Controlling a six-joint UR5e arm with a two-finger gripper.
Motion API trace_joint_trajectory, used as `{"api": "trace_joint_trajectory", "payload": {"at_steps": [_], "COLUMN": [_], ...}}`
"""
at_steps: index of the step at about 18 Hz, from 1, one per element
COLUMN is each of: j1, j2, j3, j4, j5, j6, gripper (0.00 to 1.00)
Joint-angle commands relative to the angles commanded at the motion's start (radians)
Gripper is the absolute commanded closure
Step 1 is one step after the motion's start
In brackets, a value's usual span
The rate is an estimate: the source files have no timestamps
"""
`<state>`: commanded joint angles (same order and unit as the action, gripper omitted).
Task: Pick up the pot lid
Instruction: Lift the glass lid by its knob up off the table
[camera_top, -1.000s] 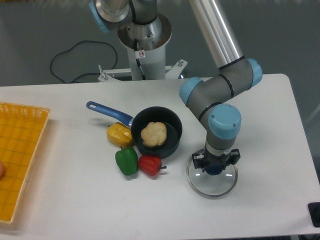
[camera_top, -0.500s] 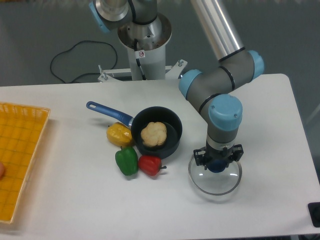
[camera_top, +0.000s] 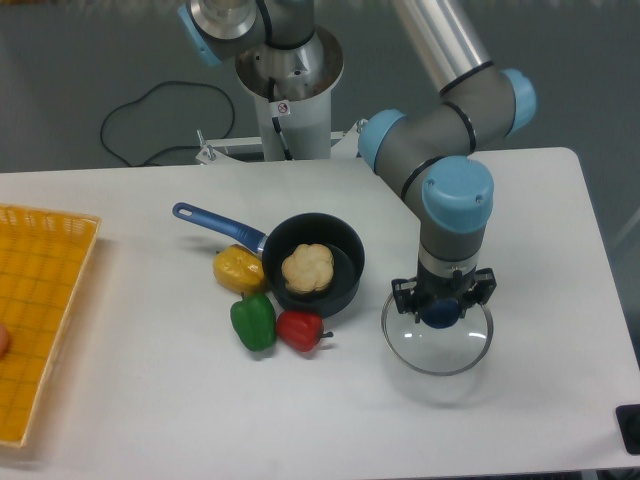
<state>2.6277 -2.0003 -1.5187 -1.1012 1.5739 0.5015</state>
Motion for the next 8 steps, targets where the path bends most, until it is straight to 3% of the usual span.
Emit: {"api": "trace_joint_trajectory", "payload": {"at_steps": [3, 8], "j1": [0.011, 0.023], "j2": [0.008, 0.015], "j3": [0.02, 0.02], "j4": [-0.063, -0.072], "j5": [-0.002, -0.002], "j6": [0.046, 0.055], "gripper": [0.45, 0.45]}}
